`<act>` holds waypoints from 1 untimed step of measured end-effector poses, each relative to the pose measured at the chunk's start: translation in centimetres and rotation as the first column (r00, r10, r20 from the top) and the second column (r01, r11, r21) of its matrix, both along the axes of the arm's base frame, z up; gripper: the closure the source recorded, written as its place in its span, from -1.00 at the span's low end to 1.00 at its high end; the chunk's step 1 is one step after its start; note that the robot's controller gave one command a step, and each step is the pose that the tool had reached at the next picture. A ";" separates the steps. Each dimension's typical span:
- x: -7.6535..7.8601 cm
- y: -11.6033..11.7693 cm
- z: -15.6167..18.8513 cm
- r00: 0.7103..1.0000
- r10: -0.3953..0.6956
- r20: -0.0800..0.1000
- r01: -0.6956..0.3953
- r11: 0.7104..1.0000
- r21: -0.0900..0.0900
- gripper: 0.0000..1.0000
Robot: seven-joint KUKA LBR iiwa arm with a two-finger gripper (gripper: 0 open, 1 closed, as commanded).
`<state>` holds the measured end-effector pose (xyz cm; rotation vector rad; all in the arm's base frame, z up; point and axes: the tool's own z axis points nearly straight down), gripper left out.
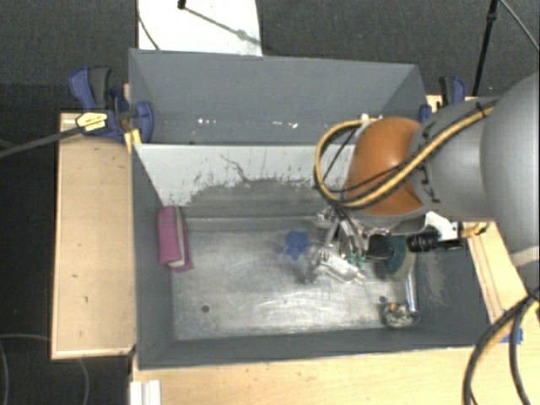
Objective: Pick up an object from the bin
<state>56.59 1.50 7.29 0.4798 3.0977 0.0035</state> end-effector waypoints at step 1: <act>-0.7 6.1 0.0 0.976 0.219 -0.004 -0.219 0.976 -0.001 -1.00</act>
Offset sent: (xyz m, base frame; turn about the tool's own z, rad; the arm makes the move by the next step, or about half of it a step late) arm -0.0097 0.0599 -0.0029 -0.2216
